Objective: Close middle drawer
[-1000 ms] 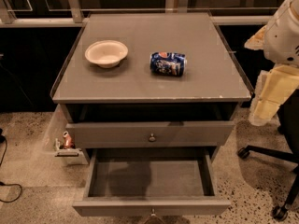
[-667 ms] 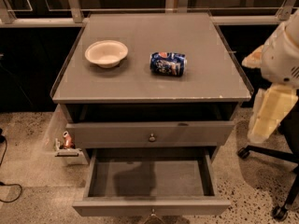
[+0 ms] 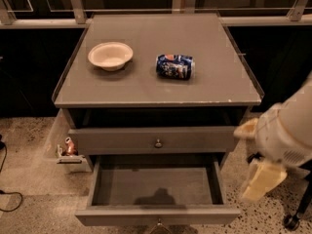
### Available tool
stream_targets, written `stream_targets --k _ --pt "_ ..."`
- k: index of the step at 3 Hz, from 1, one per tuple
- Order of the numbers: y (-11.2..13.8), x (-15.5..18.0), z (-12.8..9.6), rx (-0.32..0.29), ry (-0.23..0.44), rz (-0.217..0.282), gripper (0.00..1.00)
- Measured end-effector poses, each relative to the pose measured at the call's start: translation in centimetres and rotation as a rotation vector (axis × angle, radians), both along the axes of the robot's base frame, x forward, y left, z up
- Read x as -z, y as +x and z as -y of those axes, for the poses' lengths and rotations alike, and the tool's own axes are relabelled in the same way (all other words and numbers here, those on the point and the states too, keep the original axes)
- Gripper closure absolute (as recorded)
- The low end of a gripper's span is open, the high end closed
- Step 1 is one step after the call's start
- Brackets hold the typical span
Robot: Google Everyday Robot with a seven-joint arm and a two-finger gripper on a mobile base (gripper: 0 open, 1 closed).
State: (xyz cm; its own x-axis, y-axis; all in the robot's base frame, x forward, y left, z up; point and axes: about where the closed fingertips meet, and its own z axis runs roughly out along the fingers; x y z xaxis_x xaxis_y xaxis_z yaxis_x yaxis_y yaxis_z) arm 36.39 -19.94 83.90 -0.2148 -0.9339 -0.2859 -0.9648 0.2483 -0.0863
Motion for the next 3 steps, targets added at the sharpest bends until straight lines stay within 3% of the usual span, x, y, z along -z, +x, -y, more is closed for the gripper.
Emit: stream_targets --k 2,3 --pt "-3.9 12.1 -1.1 0.002 0.109 -0.044 0.65" --pt "-3.8 12.3 -1.1 0.006 0.106 -0.037 0.89"
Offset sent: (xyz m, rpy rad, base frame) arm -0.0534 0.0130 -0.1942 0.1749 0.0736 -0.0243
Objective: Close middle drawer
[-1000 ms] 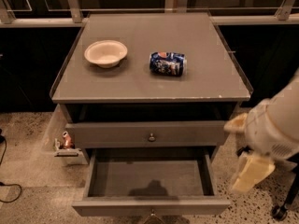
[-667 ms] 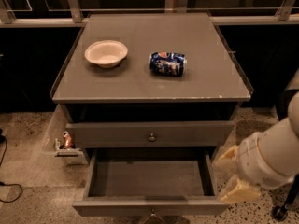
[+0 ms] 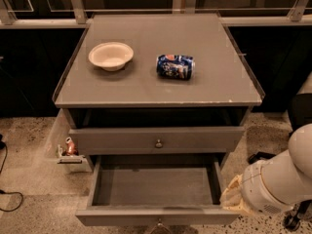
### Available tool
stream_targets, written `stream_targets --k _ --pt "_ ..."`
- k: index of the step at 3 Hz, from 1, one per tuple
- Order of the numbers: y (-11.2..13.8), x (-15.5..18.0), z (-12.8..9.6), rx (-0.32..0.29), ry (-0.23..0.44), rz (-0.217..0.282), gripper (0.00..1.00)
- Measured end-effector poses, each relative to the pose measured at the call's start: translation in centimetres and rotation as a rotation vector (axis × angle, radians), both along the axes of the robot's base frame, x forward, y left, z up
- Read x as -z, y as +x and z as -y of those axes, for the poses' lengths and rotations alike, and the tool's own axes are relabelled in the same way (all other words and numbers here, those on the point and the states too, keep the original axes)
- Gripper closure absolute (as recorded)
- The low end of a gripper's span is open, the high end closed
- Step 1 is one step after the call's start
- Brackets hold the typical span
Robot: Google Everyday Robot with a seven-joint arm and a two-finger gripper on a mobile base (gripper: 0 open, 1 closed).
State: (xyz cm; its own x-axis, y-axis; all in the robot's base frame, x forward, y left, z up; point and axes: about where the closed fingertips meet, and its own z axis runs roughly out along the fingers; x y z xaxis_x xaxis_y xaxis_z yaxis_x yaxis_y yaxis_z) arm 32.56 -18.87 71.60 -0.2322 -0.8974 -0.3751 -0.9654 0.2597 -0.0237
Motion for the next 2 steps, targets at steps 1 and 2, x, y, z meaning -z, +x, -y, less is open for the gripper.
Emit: stream_targets --k 1,2 --pt "0.0 0.0 0.0 0.0 0.0 0.0 1.0" --pt "-0.07 0.49 0.18 0.016 0.001 -0.005 1.0"
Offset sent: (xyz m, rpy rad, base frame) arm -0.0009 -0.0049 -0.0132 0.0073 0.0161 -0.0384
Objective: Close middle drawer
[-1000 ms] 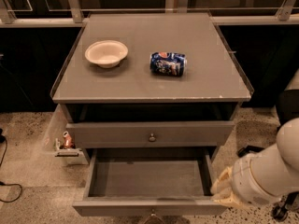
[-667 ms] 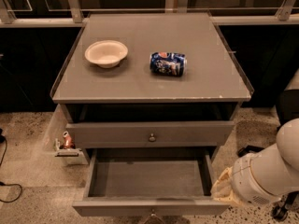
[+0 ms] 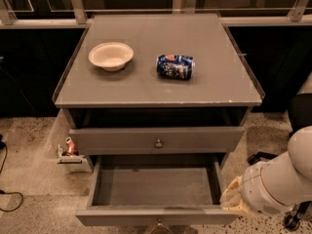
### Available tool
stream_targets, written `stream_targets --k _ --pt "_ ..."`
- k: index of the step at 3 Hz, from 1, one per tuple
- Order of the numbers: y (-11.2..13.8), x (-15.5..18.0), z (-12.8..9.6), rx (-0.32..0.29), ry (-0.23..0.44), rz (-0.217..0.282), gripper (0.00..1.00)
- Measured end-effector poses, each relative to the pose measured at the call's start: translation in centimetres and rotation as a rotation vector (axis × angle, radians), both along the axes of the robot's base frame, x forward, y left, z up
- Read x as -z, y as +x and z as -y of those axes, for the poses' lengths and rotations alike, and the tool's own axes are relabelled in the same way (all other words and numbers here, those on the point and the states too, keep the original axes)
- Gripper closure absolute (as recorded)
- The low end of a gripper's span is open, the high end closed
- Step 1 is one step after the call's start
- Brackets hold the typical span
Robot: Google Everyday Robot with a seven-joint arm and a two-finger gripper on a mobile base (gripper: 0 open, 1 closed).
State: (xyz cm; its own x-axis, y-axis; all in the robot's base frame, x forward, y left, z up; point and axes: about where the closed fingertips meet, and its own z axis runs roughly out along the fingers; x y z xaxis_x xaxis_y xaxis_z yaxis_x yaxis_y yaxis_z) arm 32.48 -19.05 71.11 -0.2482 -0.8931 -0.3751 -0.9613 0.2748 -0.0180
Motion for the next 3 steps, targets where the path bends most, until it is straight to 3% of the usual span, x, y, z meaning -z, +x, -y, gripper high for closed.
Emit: stream_targets --k 1,2,3 --pt "0.2 2.8 0.6 0.051 0.031 0.011 1.0" --pt "0.5 8.6 1.8 0.121 0.107 0.049 1.0" --pt "2.5 13.5 3.4 0.161 0.137 0.114 1.0"
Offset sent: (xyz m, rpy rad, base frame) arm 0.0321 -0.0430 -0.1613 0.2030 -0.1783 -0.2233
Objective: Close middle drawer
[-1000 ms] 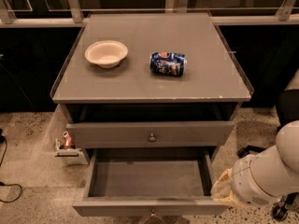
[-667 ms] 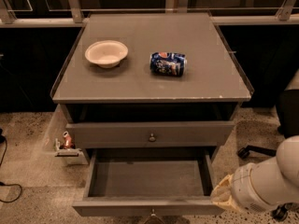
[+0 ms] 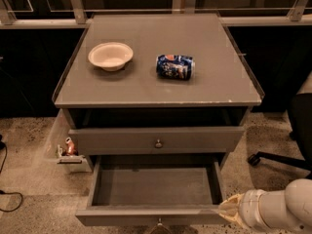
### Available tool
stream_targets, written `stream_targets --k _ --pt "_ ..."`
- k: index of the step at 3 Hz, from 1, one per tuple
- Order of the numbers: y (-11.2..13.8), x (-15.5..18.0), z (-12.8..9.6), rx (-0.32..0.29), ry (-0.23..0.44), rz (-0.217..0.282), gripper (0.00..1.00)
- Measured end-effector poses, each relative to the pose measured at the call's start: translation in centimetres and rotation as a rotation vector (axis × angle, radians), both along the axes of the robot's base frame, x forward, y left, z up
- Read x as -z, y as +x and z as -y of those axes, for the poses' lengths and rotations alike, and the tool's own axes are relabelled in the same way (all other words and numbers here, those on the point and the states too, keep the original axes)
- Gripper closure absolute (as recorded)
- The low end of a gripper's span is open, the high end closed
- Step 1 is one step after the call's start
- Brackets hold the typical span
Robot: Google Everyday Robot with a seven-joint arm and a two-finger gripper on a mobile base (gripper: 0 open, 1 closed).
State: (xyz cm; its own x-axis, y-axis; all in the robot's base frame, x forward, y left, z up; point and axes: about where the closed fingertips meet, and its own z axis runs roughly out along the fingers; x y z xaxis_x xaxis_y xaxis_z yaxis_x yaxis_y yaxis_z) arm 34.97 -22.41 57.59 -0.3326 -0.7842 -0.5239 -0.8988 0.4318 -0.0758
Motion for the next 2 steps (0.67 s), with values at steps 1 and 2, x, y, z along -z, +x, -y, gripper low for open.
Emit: stream_targets --k 1,2 --pt "1.4 4.5 1.6 0.031 -0.01 0.0 1.0" --pt "1.9 9.2 2.9 0.071 -0.023 -0.067 1.0"
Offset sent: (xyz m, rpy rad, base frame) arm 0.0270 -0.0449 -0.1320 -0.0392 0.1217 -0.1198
